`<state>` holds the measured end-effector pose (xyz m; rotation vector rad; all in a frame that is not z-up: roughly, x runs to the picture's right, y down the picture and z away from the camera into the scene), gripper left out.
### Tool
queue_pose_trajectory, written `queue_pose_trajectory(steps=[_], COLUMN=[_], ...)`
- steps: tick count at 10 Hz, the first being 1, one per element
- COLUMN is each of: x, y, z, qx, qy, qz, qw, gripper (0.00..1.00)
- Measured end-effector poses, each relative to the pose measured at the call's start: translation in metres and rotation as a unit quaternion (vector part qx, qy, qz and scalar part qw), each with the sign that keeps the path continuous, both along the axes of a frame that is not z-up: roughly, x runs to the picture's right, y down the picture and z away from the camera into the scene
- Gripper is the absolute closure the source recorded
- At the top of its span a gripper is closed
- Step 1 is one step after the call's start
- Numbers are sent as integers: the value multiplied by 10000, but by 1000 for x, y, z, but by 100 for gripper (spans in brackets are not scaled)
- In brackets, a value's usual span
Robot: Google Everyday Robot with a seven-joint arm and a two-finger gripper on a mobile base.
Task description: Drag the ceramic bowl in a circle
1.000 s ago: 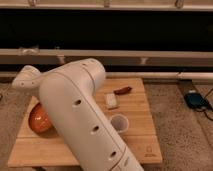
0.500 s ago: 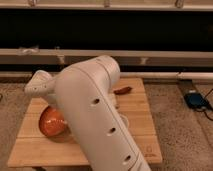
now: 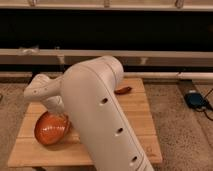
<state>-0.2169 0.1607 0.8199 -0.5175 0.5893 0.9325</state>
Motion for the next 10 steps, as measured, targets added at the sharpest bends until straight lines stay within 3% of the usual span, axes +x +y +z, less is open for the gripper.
queue_pose_trajectory(steps=[3,10], x=[5,19], y=[-4,-53], z=[11,7], qx=[-190,-290], qy=[-117,-614], qz=[235,820], qw=[9995,9943], gripper=[22,20])
